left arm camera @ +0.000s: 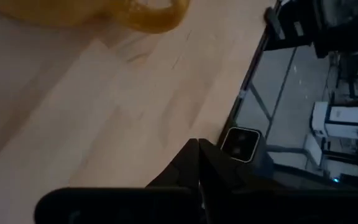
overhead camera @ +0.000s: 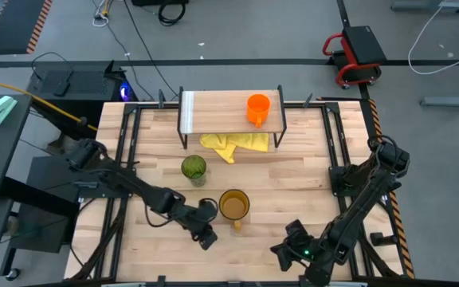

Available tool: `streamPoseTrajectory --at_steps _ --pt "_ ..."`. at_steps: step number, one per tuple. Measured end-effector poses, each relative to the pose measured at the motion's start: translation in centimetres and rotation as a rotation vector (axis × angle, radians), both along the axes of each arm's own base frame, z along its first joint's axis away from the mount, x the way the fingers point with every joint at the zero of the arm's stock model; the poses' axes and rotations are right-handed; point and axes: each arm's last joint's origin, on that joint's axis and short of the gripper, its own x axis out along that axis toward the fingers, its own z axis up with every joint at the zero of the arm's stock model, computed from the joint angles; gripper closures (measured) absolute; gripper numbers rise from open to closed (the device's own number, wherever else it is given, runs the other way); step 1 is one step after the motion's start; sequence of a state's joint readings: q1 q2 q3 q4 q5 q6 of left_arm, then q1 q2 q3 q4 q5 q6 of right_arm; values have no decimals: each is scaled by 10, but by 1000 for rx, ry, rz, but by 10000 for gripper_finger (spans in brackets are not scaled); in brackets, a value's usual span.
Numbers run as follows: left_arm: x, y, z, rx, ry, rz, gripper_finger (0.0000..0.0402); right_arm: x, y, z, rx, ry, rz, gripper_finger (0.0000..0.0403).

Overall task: Stack small to large cups/mugs on shelf
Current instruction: Put the yellow mug on the shelf

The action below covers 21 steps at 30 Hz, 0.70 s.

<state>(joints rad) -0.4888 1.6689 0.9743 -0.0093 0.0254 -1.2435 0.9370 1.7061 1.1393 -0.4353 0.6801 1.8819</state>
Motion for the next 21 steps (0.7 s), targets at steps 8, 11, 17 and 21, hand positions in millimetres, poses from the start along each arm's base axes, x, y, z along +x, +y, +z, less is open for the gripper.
streamPoseTrajectory --at_steps 8,11,17,21 --pt "-28 -3 17 85 65 8 375 5 -10 9 -31 0 25 395" --pt "-40 0 23 129 109 29 373 6 -15 16 -29 12 43 396" --pt "-66 11 43 217 143 84 384 1 -31 43 -26 -34 49 387" --pt "-86 21 60 266 129 129 388 -9 -47 71 -40 -102 51 386"
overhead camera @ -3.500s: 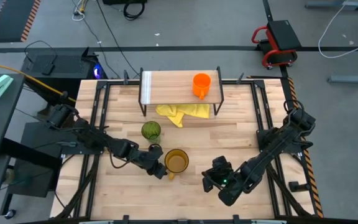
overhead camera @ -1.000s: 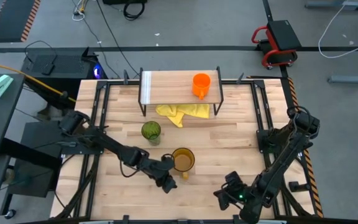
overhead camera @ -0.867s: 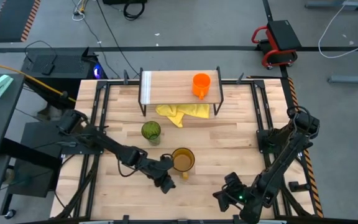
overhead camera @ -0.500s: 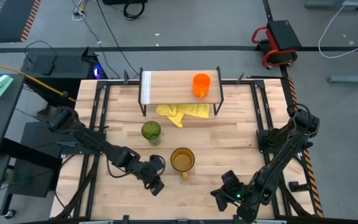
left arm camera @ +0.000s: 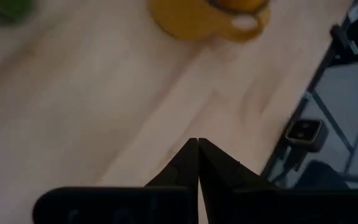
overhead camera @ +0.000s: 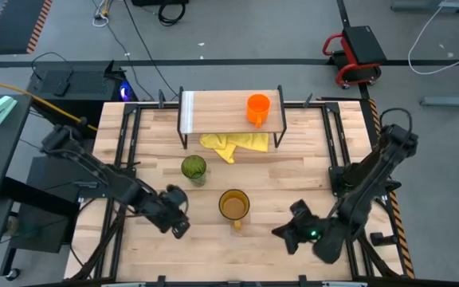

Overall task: Stack small to large cups/mugs on shelf
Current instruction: Put the yellow mug on the shelf

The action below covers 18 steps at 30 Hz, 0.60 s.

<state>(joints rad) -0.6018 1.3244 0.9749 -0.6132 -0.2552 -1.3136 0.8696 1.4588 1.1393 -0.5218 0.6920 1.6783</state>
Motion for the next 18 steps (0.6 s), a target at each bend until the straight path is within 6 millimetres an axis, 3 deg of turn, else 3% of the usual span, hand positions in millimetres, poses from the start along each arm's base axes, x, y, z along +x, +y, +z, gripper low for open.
streamPoseTrajectory --at_steps 5,9,14,18 --pt "-23 10 20 75 -77 63 388 -12 -15 22 8 -57 -26 387" --pt "-37 13 26 96 -93 117 383 -14 -15 23 27 -71 -52 380" --pt "-45 4 22 78 -92 116 388 -13 2 -5 86 -40 -81 362" --pt "-49 0 -9 -14 -135 129 388 -6 16 -35 179 -82 -90 341"
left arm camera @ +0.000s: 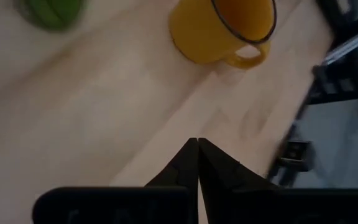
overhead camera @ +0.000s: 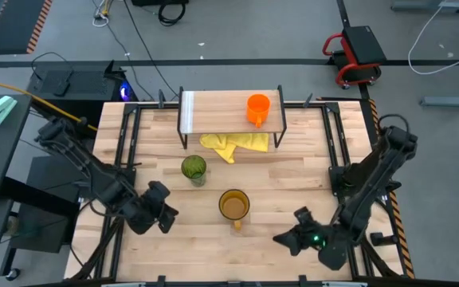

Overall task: Stack small to large cups/mugs on shelf
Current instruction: Put the yellow mug on the shelf

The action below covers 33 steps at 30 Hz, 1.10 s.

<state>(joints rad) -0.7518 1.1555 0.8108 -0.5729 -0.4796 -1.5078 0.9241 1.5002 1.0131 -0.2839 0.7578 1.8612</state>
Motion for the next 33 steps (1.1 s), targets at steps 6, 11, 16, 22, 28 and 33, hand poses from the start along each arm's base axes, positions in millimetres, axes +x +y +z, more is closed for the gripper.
streamPoseTrajectory --at_steps 6,11,16,22,28,33 --pt "-2 6 -56 -284 -258 14 377 27 -9 -39 22 -89 -23 315" --pt "-2 13 -62 -372 -433 0 367 56 -29 -58 23 6 69 298" --pt "3 16 -58 -333 -446 6 362 82 -42 -73 29 12 143 278" --pt "6 17 -58 -306 -446 2 362 93 -45 -92 12 22 134 264" --pt "6 17 -58 -301 -447 4 358 85 -46 -114 87 -138 81 265" --pt "6 17 -58 -301 -446 3 360 74 -56 -119 56 -136 -3 271"
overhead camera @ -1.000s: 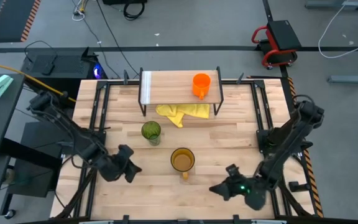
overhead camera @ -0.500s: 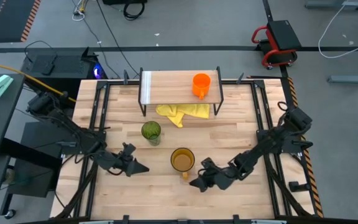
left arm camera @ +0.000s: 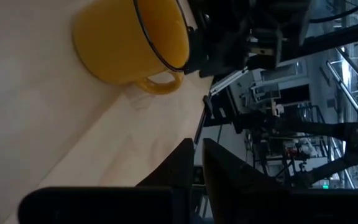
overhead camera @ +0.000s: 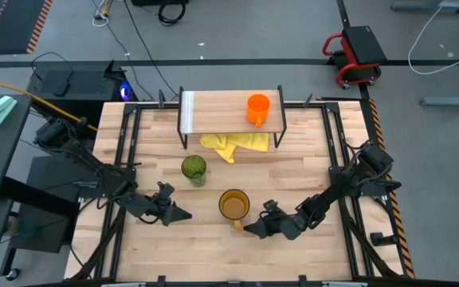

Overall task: Stack small to large cups/mugs on shelf
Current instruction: Put the yellow mug on the shelf

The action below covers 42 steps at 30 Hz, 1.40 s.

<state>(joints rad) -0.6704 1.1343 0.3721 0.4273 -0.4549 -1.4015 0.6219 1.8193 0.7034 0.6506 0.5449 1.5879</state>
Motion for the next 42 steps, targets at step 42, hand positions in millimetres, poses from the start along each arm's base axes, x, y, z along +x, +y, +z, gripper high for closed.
streamPoseTrajectory --at_steps 42 --pt "6 9 -1 14 12 35 360 29 -23 7 -37 77 66 282"
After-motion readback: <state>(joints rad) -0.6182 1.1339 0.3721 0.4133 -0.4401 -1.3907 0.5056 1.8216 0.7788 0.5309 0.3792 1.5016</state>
